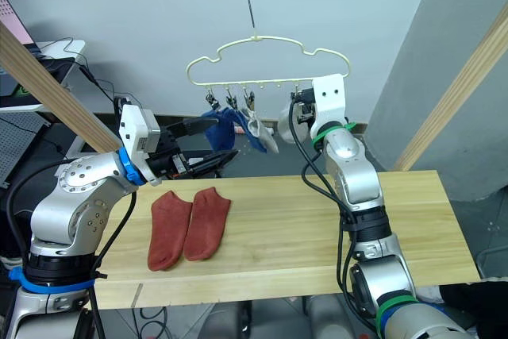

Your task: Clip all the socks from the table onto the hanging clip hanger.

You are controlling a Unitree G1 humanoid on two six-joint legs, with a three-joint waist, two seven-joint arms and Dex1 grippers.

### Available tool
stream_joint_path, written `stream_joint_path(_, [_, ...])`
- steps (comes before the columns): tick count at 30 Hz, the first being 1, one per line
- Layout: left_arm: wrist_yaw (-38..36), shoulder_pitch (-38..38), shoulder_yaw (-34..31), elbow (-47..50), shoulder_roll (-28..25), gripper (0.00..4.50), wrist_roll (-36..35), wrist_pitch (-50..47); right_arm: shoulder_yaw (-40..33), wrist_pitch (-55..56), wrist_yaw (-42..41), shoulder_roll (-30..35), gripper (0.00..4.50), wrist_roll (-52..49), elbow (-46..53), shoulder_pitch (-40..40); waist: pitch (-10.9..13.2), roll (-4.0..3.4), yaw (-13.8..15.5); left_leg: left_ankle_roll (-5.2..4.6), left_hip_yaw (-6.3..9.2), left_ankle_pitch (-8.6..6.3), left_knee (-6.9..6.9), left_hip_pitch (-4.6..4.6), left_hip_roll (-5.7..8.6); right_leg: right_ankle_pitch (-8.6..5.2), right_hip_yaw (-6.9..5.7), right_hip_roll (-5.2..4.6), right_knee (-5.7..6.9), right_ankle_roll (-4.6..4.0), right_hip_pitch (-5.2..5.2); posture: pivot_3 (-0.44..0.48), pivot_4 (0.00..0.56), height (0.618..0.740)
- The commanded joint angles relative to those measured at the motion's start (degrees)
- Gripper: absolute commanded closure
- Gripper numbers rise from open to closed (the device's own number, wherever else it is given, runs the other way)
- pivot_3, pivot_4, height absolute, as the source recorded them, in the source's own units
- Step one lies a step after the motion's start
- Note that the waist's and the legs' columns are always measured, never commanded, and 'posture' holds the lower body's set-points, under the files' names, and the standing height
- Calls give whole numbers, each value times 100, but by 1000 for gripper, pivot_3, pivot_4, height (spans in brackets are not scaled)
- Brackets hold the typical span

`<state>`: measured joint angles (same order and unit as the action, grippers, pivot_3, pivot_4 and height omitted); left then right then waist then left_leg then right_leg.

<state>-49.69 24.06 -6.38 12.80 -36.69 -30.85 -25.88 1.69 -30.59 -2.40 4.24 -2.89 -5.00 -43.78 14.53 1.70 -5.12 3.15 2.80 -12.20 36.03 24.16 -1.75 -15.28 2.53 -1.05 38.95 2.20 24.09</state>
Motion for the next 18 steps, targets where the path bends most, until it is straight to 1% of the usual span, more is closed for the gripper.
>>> stream_joint_path(1, [-46,81,-20,85,-33,0,6,72,-27,173,-35,1,2942,33,85,-195,0,0,0,0,0,0,0,0,0,0,0,0,0,0,0,-116,242,740])
stream_joint_path(18, [-24,51,-25,108,-20,0,-7,57,43,466,-221,8,2942,58,-246,-418,0,0,0,0,0,0,0,0,0,0,0,0,1,0,0,-112,237,740])
